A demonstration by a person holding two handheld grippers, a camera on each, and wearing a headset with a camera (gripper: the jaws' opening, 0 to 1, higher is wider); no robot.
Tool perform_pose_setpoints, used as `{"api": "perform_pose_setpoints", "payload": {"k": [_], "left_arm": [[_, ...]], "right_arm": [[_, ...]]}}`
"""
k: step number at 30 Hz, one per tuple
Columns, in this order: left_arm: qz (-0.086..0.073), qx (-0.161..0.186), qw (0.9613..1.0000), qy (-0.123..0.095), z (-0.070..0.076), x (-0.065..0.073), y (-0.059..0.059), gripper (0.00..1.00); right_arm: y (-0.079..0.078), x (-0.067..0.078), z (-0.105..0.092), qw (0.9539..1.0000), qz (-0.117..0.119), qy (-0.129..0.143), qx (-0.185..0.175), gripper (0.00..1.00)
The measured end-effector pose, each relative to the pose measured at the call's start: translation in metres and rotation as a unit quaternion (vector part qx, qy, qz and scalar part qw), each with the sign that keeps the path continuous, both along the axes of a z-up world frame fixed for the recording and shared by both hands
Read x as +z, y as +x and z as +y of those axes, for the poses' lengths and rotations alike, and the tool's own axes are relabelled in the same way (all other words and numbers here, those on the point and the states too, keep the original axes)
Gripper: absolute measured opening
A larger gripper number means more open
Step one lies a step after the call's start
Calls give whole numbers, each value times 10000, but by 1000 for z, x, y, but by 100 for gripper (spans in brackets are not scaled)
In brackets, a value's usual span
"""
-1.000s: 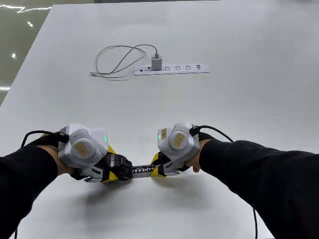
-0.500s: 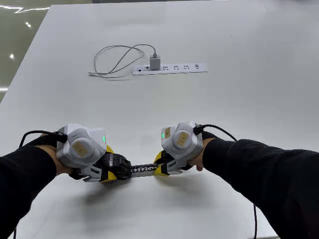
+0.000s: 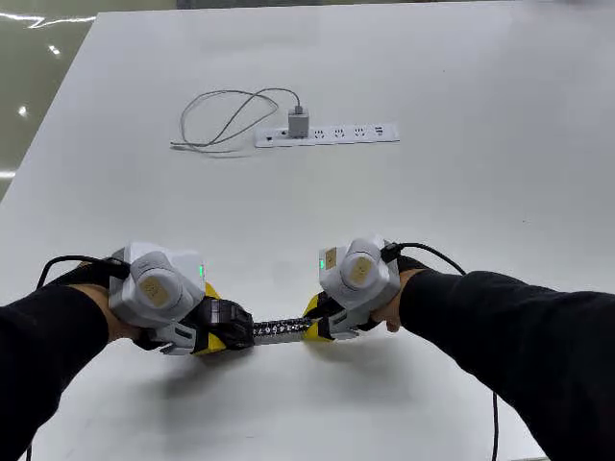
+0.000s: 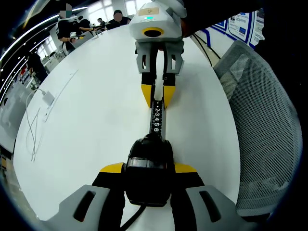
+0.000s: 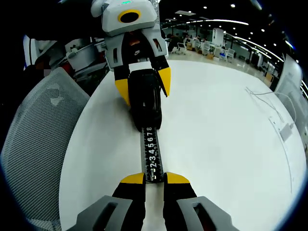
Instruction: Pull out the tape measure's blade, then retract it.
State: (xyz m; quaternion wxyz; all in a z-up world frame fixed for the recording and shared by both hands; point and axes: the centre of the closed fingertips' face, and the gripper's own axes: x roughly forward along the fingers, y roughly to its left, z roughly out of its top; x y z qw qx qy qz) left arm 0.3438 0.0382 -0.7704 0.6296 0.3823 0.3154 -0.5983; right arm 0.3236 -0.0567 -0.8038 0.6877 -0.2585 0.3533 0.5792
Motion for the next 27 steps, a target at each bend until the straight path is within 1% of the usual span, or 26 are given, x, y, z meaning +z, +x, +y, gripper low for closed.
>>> {"api": "perform_pose_setpoints", "payload": {"k": [16, 27], "left_arm": [[-7, -16, 10000, 18, 0, 0, -1, 31], [-9, -16, 10000, 28, -1, -1, -1, 31]], "right_arm": [[-4, 0, -10, 10000, -18, -19, 3, 9], [-6, 1, -18, 10000, 15, -16, -47, 10]]}}
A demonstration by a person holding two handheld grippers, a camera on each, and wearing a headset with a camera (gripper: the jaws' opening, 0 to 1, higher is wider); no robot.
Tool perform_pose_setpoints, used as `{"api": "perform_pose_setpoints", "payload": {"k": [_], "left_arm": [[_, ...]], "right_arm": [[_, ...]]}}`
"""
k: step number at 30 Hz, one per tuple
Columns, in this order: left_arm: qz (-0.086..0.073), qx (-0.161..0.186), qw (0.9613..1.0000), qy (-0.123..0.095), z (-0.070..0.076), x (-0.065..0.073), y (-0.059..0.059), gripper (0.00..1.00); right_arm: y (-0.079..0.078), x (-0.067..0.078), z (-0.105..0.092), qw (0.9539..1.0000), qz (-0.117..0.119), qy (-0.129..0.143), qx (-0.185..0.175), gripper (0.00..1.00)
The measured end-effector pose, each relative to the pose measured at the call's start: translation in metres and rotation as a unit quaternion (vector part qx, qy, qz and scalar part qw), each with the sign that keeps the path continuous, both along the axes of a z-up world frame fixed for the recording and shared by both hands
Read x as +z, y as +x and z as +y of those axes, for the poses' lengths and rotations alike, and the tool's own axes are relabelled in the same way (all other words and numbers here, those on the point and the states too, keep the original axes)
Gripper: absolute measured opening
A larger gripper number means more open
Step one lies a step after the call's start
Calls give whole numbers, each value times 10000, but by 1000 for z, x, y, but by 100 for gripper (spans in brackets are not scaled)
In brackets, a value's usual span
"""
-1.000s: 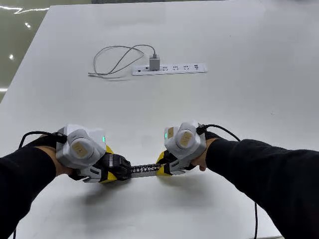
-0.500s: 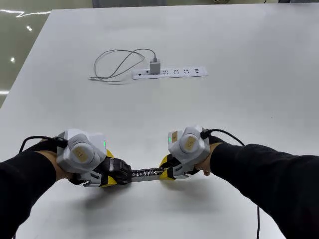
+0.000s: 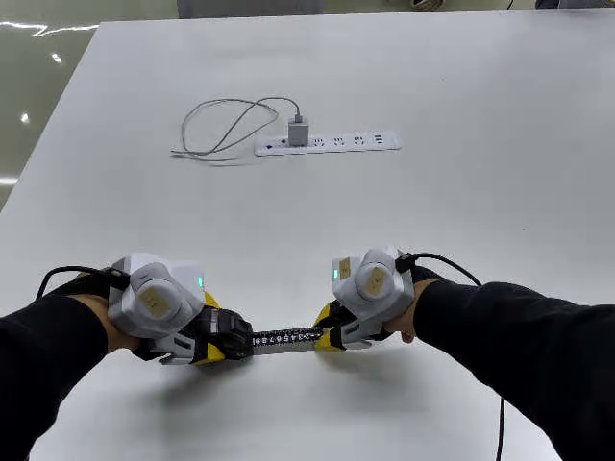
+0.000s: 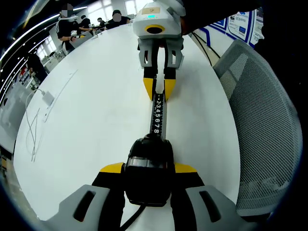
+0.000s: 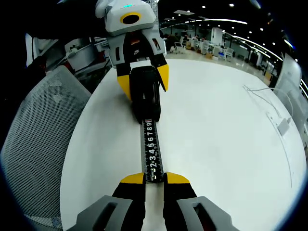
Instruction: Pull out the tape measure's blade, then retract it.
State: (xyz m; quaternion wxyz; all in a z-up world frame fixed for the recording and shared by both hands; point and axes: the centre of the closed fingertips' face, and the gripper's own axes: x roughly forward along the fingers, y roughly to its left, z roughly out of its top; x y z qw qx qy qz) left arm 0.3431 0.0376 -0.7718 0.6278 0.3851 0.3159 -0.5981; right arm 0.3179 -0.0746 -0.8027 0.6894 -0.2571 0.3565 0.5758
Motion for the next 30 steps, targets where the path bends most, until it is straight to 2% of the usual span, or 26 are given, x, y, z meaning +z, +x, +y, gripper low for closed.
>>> {"api": "perform_pose_setpoints", "payload": {"k": [30], "left_arm": [[2, -1, 10000, 9, -1, 1, -1, 31]], "right_arm": [[-1, -1, -16, 10000, 4, -22, -42, 10]]}}
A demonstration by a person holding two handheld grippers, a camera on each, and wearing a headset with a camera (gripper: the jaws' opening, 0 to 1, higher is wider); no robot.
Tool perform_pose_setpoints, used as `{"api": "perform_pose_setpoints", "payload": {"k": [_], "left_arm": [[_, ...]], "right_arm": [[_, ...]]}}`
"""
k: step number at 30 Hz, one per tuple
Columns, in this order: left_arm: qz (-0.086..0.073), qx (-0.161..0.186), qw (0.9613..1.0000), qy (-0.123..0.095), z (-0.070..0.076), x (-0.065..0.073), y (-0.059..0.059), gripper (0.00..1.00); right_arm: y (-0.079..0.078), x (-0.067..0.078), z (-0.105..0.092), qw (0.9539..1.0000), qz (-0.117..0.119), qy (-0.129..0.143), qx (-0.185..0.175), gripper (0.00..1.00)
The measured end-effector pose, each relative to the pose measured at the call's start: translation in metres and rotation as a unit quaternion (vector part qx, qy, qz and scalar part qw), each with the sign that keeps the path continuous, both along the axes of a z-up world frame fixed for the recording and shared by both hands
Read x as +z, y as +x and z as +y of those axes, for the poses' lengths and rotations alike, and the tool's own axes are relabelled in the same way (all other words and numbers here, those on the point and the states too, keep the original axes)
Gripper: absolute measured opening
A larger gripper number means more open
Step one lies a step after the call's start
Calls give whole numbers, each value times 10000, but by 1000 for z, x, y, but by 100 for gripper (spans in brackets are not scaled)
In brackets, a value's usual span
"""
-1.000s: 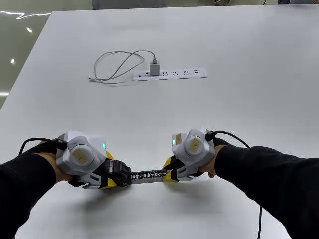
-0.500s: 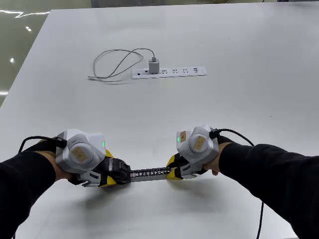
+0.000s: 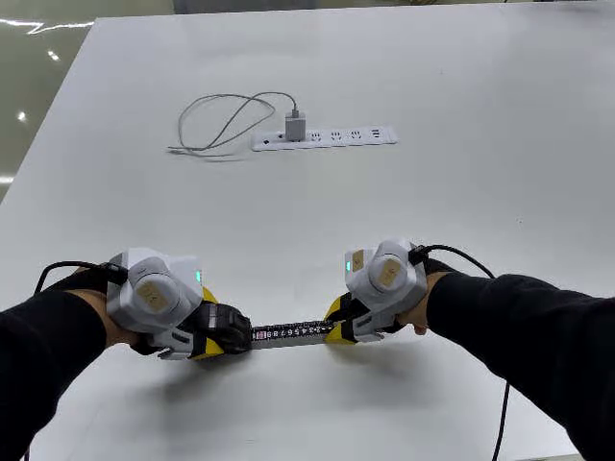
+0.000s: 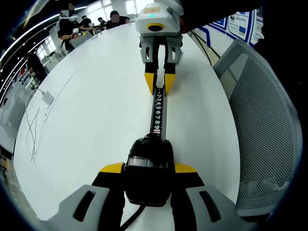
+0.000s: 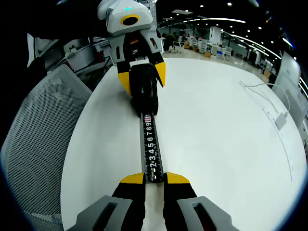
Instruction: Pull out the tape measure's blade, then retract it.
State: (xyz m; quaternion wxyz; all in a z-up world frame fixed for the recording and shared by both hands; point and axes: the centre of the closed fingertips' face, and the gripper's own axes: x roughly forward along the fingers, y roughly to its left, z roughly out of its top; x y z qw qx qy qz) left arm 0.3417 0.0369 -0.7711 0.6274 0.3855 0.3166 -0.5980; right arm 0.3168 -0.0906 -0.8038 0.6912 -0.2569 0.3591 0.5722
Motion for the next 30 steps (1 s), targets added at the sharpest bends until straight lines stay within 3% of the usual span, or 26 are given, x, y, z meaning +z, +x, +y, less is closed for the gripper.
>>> {"api": "perform_pose_setpoints", "payload": {"k": [30], "left_arm": [[4, 8, 10000, -10, 0, -1, 0, 31]], "right_arm": [[-4, 0, -16, 10000, 11, -42, -16, 9]]}}
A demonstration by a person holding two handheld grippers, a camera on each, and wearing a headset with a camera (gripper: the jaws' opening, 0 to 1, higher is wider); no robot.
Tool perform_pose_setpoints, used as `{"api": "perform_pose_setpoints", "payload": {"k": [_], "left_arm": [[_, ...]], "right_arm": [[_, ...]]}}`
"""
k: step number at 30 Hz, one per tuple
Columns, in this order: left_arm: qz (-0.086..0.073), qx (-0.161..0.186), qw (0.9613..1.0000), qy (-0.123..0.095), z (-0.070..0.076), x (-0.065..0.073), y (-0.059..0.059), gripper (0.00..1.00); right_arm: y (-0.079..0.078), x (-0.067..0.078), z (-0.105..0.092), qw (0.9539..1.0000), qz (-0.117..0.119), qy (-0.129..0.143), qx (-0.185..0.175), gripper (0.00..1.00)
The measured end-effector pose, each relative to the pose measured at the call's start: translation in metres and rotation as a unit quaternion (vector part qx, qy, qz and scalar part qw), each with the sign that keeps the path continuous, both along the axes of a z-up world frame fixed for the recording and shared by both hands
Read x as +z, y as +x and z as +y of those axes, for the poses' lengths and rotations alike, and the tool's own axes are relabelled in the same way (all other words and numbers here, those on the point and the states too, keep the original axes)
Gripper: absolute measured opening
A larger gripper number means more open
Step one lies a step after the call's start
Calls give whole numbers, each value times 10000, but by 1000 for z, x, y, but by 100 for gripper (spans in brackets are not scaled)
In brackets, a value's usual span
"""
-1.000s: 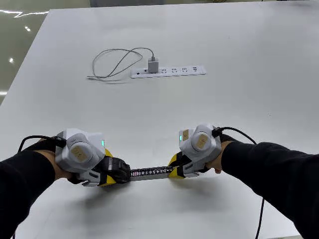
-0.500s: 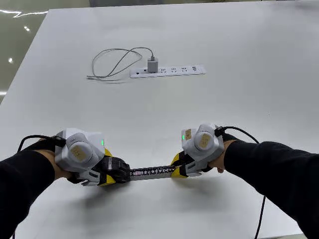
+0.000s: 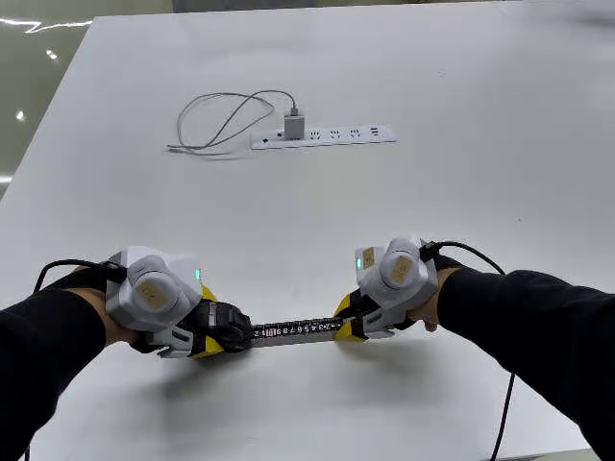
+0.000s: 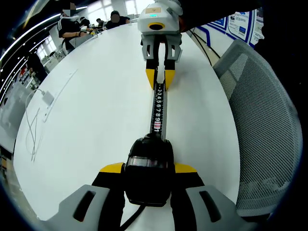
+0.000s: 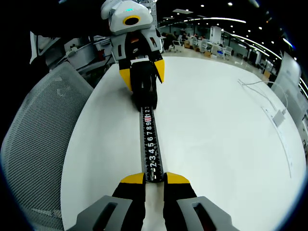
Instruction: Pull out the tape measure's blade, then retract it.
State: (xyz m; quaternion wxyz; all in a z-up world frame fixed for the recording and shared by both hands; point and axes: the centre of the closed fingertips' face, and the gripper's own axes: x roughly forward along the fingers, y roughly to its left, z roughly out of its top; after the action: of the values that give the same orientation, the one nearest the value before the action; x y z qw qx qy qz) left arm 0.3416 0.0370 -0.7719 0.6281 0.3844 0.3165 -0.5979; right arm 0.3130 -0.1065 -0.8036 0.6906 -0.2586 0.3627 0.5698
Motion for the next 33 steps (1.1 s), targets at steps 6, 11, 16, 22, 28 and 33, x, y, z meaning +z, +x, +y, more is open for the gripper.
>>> {"api": "perform_pose_setpoints", "payload": {"k": [6, 11, 16, 22, 28, 33], "left_arm": [[1, -4, 10000, -1, 0, 0, 0, 31], [13, -4, 10000, -7, 0, 0, 0, 31], [8, -5, 10000, -11, 0, 0, 0, 31], [-4, -6, 10000, -1, 1, 0, 0, 31], [-2, -2, 10000, -2, 1, 0, 0, 31], [7, -9, 10000, 2, 1, 0, 1, 31]], "right_arm": [[0, 1, -3, 10000, -5, -9, 0, 9], [0, 1, -6, 10000, 20, 0, -20, 9], [0, 1, -8, 10000, 2, -10, -31, 10], [0, 1, -12, 10000, -8, -49, -26, 10], [0, 0, -16, 10000, -14, -63, -41, 10], [0, 0, -19, 10000, -22, -78, -44, 10]]}}
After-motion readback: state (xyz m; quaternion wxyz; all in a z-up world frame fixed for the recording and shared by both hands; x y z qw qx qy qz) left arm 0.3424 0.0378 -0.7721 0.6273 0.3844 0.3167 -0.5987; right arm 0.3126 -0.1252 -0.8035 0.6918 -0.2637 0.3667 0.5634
